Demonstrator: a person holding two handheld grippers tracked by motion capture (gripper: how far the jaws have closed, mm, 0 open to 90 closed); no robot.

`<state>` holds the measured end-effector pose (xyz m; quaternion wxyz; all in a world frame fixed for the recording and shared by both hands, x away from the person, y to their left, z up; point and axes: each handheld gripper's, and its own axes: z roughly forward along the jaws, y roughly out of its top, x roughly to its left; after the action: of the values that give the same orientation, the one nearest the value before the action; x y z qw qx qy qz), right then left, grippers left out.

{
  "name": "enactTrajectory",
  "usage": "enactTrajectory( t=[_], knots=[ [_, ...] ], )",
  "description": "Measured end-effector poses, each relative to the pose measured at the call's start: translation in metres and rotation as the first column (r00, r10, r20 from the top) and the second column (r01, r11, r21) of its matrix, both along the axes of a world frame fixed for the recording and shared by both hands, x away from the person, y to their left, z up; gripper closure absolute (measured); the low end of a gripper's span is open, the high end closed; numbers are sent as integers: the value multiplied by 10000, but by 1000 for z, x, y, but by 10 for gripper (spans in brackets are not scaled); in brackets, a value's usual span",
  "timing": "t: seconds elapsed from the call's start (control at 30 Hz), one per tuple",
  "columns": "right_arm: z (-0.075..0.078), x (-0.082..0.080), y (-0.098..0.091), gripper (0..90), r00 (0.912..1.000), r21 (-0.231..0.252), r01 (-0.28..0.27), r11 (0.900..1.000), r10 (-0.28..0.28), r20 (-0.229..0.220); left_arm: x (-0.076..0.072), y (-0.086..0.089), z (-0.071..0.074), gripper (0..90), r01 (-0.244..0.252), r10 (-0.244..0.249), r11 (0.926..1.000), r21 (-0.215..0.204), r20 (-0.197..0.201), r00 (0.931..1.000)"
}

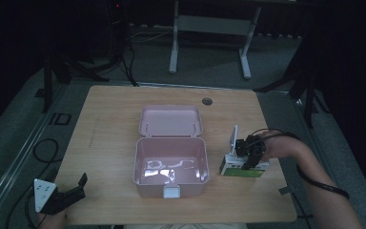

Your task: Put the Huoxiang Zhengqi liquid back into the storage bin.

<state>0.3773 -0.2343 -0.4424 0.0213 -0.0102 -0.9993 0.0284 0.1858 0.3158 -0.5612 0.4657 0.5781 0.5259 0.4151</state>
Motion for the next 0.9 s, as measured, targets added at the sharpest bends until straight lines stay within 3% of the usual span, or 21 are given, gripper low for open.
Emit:
enactTrajectory(
  t=[0.6,0.9],
  knots=[
    [8,-28,4,614,9995,-31,-167,9999,166,-261,0,0,0,2,13,-13,10000,59,-21,10000],
    [27,-34,8,615,9999,-40,-97,9999,96,-131,0,-1,0,2,19,-19,10000,56,-23,10000]
  ],
)
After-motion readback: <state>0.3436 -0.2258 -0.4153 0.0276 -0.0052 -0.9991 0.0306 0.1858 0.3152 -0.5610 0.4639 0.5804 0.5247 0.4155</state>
